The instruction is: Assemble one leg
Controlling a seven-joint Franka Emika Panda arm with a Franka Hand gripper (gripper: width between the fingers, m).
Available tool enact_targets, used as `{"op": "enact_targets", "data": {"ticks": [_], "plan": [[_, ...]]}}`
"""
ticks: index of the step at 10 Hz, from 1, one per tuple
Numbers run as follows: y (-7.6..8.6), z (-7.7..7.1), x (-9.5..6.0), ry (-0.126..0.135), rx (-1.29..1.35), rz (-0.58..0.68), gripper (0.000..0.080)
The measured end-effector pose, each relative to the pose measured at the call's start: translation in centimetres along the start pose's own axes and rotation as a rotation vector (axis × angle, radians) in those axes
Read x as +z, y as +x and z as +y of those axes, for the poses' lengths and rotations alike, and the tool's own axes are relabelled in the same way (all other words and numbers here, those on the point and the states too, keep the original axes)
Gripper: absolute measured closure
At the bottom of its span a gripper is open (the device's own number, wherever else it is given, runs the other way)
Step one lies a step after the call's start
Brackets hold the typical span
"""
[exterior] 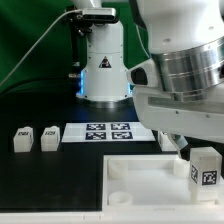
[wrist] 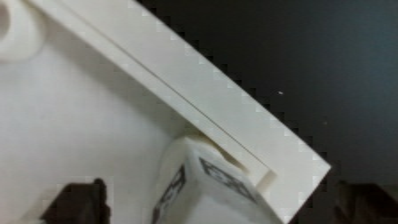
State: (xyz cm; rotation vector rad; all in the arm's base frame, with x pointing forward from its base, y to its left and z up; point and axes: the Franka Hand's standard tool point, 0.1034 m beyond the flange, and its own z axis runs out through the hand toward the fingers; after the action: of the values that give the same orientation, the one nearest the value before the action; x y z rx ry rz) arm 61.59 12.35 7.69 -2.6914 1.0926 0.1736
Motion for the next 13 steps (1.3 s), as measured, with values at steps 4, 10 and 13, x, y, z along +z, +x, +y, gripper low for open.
{"op": "enact_targets", "data": {"ticks": [4, 10, 13], "plan": [[0.25, 0.26, 0.1, -0.046, -0.473, 0.022, 0.0151], [0.72, -0.22, -0.3, -0.081, -0.609, 0.062, 0.0486], [0.86, -0.13, -0.33, -0.065, -0.34, 0.067, 0.0486]]}}
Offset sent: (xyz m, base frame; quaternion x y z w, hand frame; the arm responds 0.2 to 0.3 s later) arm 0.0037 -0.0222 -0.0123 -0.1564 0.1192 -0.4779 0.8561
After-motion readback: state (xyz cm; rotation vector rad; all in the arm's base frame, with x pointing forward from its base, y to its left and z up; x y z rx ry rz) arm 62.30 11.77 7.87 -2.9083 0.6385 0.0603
